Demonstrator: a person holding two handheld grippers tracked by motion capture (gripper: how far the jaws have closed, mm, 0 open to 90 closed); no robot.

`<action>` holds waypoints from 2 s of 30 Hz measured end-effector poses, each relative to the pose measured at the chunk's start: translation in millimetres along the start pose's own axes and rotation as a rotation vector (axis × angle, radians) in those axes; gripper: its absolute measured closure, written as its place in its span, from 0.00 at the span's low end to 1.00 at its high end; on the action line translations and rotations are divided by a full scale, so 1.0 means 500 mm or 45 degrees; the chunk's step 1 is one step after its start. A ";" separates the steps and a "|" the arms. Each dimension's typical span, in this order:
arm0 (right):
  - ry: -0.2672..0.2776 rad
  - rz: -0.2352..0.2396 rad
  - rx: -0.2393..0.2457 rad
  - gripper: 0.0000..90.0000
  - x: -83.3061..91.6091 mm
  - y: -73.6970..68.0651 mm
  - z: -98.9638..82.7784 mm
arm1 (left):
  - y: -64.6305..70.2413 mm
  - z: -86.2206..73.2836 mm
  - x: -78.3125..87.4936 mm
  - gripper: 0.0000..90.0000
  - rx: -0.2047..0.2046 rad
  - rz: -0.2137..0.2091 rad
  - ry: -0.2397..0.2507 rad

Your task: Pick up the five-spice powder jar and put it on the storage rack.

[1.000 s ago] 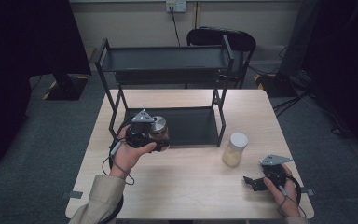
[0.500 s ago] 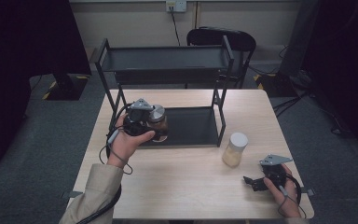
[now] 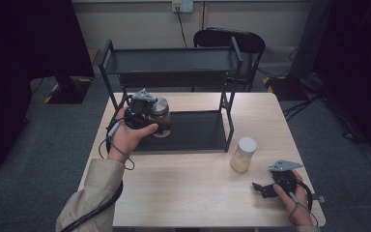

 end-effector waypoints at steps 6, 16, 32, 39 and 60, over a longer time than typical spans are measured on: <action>0.000 0.000 0.000 0.00 0.000 0.000 0.000 | -0.007 0.026 0.011 0.33 0.011 0.012 0.011; 0.000 0.000 0.000 0.00 0.000 0.000 0.000 | -0.007 0.067 0.030 0.33 0.002 0.021 0.026; 0.000 0.000 0.000 0.00 0.000 0.000 0.000 | -0.001 0.142 0.072 0.33 -0.018 0.030 0.060; 0.000 0.000 0.000 0.00 0.000 0.000 0.000 | -0.002 0.162 0.081 0.33 -0.010 0.039 0.071; 0.000 0.001 0.001 0.00 0.000 0.000 0.000 | -0.004 0.264 0.119 0.33 -0.026 0.074 0.084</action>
Point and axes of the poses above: each handheld gripper's, and its own axes: x roughly backward along the jaws, z roughly out of its top, y roughly to its right, the point moved 6 cm from there along -x, roughly forward along the jaws, and after that the axes turned 8 degrees about x, right-handed, at the moved point
